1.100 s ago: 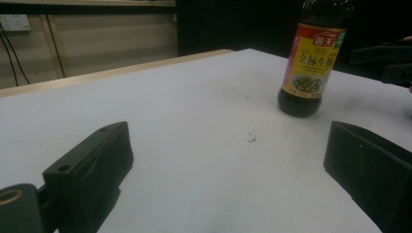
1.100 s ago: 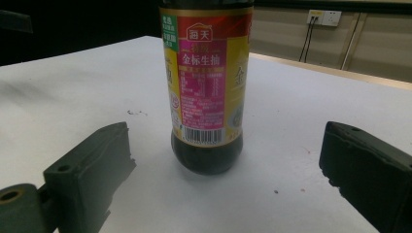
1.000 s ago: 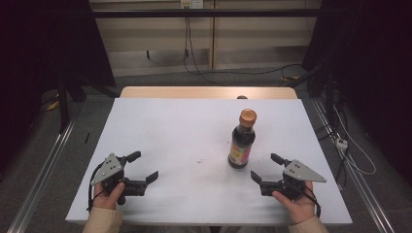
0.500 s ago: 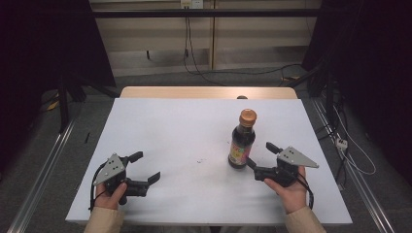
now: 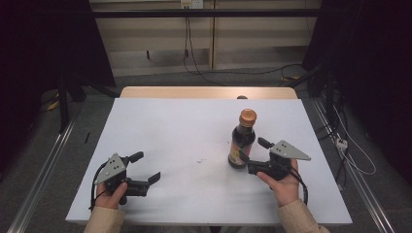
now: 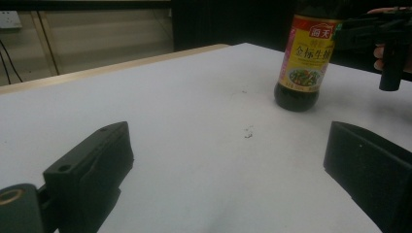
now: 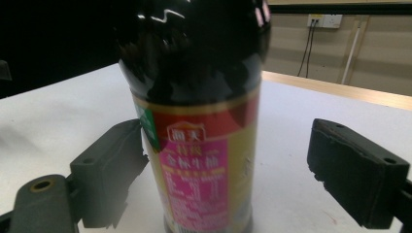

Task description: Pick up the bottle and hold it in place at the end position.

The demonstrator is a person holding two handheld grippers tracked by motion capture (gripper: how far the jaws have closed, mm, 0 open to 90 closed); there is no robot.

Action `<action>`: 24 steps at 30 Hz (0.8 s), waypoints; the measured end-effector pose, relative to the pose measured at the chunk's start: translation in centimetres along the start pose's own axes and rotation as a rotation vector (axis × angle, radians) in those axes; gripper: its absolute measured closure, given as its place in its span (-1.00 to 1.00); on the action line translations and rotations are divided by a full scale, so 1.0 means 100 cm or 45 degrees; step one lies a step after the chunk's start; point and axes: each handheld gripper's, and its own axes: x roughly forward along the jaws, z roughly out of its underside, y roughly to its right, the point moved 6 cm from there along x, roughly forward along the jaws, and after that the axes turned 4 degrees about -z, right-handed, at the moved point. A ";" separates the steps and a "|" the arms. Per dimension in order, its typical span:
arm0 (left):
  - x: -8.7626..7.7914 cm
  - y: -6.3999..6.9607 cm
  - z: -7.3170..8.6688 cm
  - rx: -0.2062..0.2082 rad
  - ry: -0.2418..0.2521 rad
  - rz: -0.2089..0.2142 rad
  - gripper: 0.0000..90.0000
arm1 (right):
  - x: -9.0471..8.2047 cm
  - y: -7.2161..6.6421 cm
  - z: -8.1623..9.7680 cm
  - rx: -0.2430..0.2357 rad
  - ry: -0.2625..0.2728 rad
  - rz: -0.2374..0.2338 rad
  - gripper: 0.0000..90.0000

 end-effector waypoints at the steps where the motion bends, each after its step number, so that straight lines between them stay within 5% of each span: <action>1: 0.000 0.000 0.000 0.004 -0.001 0.000 -0.92 | 0.002 -0.001 -0.001 0.004 -0.002 -0.010 -0.67; 10: 0.000 -0.001 0.001 -0.002 -0.001 0.001 -0.92 | 0.019 -0.010 -0.003 0.004 -0.011 -0.039 -0.54; 21: 0.001 0.001 0.001 -0.015 -0.002 0.016 -0.92 | 0.036 -0.010 -0.006 0.000 -0.027 -0.006 -0.41; 24: 0.001 0.001 0.001 -0.019 -0.003 0.017 -0.92 | 0.037 -0.010 -0.007 -0.047 -0.038 -0.003 -0.35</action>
